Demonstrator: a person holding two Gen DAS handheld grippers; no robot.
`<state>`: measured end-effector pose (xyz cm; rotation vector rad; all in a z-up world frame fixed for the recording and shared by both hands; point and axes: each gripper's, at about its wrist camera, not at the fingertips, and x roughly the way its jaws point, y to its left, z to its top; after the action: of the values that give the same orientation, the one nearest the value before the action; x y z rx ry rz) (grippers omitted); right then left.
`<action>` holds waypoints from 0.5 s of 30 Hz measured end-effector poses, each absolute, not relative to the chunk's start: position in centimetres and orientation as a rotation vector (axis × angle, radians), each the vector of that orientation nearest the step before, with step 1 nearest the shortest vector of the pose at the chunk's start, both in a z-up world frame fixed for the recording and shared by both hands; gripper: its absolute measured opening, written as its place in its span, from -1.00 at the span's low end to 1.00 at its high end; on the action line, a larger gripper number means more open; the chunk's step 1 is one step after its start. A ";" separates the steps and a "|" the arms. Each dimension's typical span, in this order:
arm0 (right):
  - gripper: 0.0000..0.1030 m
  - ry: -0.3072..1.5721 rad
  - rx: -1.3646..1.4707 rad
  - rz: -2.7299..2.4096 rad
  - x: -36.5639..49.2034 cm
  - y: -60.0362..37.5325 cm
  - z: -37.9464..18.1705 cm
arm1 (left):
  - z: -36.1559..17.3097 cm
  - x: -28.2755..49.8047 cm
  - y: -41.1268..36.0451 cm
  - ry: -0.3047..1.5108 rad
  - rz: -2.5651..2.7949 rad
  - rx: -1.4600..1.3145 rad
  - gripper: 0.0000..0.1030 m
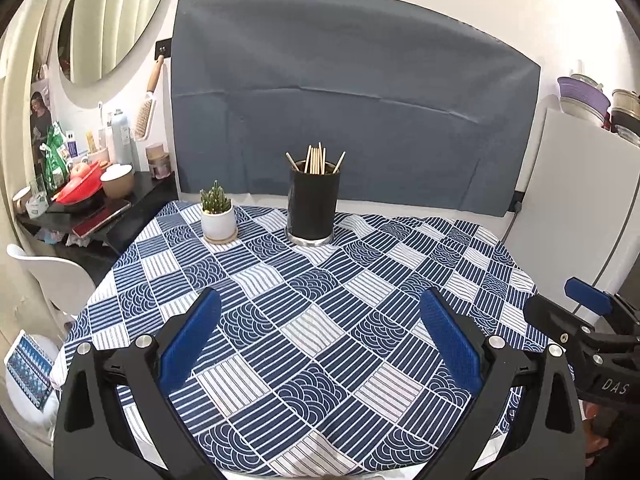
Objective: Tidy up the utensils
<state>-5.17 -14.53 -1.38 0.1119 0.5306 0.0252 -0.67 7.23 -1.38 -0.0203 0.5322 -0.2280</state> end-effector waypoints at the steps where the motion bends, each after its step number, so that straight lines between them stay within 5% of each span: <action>1: 0.85 0.534 0.111 0.025 -5.3 -14.5 -1.4 | -1.4 -0.7 7.3 0.536 -0.227 -0.023 0.89; 15: 0.85 0.528 0.104 0.039 -5.8 -14.4 -1.4 | -1.7 -1.5 8.1 0.559 -0.192 -0.054 0.89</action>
<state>-5.84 -14.39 -1.40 0.1041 0.5284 0.0389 -1.46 8.12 -1.73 -0.0541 0.5595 -0.1915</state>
